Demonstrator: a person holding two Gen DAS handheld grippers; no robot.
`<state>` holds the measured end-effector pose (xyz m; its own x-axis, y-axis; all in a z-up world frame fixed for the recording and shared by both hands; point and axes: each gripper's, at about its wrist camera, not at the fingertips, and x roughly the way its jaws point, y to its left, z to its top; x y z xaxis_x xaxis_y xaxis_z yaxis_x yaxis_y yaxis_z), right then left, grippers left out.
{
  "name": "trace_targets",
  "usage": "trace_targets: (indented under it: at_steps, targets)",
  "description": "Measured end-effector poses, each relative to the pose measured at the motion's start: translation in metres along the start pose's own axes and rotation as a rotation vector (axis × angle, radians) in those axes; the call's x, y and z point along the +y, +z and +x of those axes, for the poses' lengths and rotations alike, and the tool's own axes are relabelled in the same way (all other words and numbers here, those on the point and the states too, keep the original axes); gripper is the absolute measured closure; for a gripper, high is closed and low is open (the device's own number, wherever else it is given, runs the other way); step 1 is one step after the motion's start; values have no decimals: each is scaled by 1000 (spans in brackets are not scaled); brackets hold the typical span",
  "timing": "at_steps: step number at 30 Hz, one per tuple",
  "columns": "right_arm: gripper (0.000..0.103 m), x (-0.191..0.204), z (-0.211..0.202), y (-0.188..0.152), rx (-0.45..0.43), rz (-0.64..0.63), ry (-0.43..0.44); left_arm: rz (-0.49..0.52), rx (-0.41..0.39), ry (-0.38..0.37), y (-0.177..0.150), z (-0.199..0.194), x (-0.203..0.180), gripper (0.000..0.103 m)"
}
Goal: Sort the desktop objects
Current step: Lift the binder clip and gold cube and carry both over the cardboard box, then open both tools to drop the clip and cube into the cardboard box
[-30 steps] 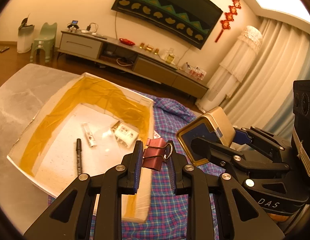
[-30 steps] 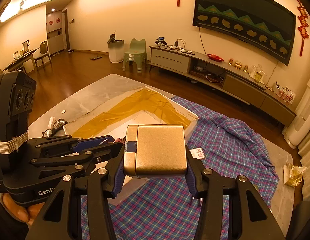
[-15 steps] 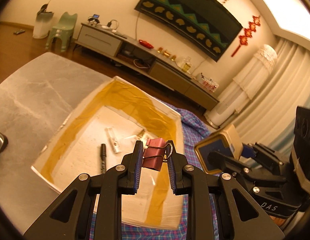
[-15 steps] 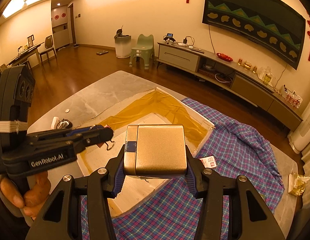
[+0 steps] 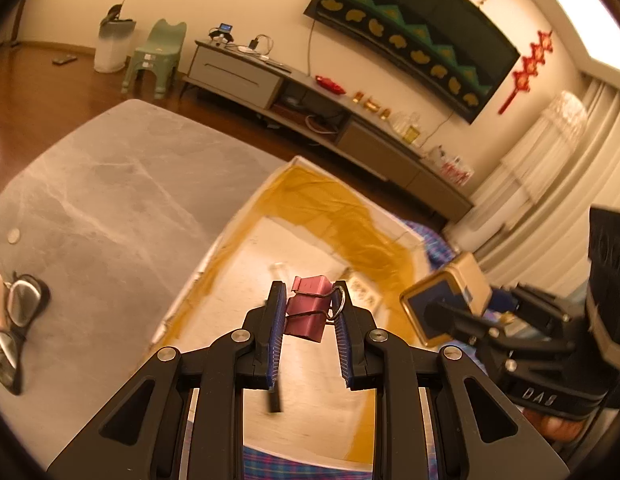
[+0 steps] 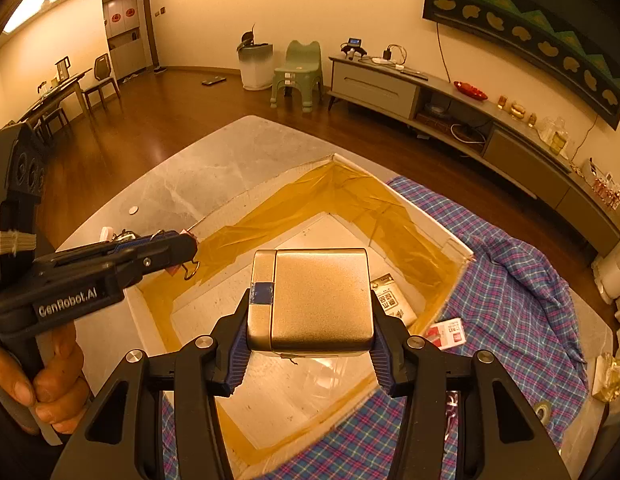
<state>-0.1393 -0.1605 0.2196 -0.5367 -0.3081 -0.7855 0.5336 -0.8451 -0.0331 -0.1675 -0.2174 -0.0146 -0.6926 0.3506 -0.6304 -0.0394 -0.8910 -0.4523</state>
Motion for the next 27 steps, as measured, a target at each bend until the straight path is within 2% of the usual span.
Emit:
trace_targets:
  at_steps: [11,20,27]
  targets:
    - [51,-6,65,28,104,11,14,117,94,112,-10,32,4,79]
    - [51,-13,117,49,181,38,21,185,126,148,-15,44,3,79]
    - [51,-14,156,63,227,60,11,204,149,148,-16,52,4,79]
